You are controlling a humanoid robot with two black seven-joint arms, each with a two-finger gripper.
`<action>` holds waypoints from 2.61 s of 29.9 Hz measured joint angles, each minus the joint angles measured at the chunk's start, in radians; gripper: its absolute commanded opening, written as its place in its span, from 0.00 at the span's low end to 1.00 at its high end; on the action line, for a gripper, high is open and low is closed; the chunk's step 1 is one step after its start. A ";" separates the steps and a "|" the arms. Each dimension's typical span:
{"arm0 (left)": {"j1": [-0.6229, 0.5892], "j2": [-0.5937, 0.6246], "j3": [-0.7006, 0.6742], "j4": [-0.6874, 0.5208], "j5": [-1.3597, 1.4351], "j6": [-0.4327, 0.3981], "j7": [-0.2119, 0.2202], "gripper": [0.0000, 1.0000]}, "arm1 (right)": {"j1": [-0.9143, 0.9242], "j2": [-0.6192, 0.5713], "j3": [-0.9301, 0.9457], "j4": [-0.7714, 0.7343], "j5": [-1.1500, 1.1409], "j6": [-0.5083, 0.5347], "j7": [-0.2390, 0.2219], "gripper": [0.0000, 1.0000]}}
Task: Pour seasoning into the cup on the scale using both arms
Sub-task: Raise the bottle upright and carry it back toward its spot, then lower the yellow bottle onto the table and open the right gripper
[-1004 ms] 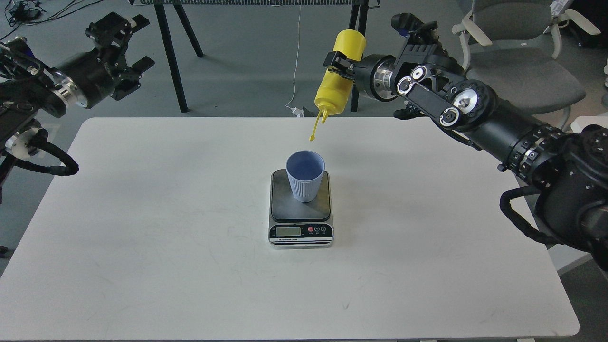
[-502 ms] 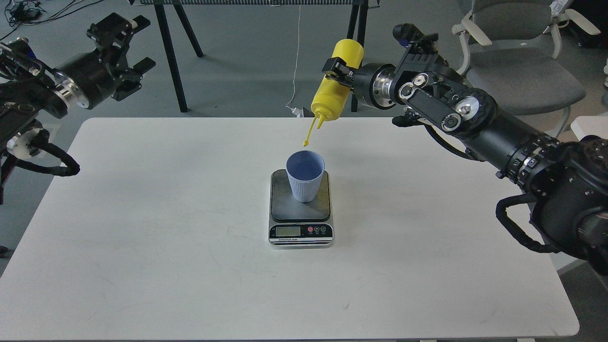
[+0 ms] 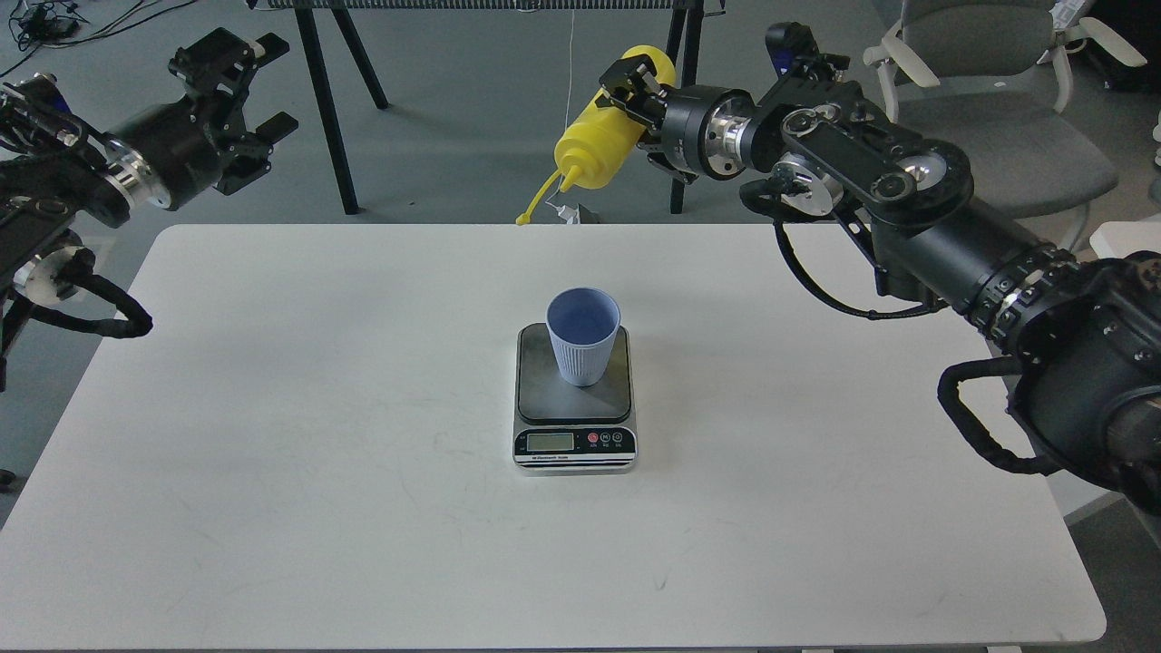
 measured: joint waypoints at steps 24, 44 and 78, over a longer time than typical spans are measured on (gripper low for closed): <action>0.019 0.015 0.019 -0.001 0.009 0.000 0.000 0.99 | -0.358 -0.607 0.286 0.139 1.095 0.163 -0.086 0.21; 0.020 0.001 0.020 -0.002 0.013 0.000 0.000 0.99 | -0.994 -0.406 0.642 0.507 1.293 0.163 -0.078 0.22; 0.022 -0.002 0.019 -0.003 0.032 0.000 0.000 0.99 | -1.118 -0.237 0.643 0.374 1.283 0.163 -0.071 0.24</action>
